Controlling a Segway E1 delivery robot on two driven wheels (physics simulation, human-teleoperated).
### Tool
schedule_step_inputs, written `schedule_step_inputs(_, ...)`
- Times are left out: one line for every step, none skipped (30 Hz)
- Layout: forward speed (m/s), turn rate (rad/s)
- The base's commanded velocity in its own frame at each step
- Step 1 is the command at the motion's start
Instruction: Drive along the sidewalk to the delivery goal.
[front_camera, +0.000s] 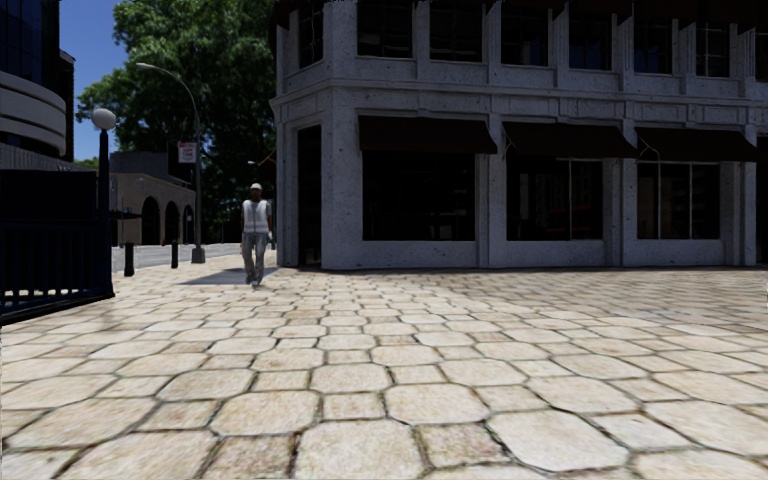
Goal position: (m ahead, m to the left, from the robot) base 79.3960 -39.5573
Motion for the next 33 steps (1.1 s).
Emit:
schedule_step_inputs(1.89, -0.32)
schedule_step_inputs(1.89, -0.32)
schedule_step_inputs(1.89, -0.32)
schedule_step_inputs(1.89, -0.32)
schedule_step_inputs(1.89, -0.32)
schedule_step_inputs(1.89, -0.32)
schedule_step_inputs(1.89, -0.32)
schedule_step_inputs(1.89, -0.32)
schedule_step_inputs(1.89, -0.32)
schedule_step_inputs(1.89, -0.32)
schedule_step_inputs(1.89, -0.32)
schedule_step_inputs(1.89, -0.32)
schedule_step_inputs(1.89, -0.32)
schedule_step_inputs(1.89, -0.1)
schedule_step_inputs(1.89, 0.0)
schedule_step_inputs(1.89, 0.0)
schedule_step_inputs(1.89, 0.0)
schedule_step_inputs(1.89, 0.0)
schedule_step_inputs(1.89, 0.0)
schedule_step_inputs(1.89, 0.0)
schedule_step_inputs(1.89, 0.0)
schedule_step_inputs(1.89, 0.0)
schedule_step_inputs(1.89, 0.0)
schedule_step_inputs(1.89, 0.0)
schedule_step_inputs(1.89, 0.0)
schedule_step_inputs(1.89, 0.0)
schedule_step_inputs(1.89, 0.0)
schedule_step_inputs(1.89, 0.0)
schedule_step_inputs(1.89, 0.01)
schedule_step_inputs(1.89, 0.25)
schedule_step_inputs(1.89, 0.26)
schedule_step_inputs(1.89, 0.32)
schedule_step_inputs(1.89, 0.36)
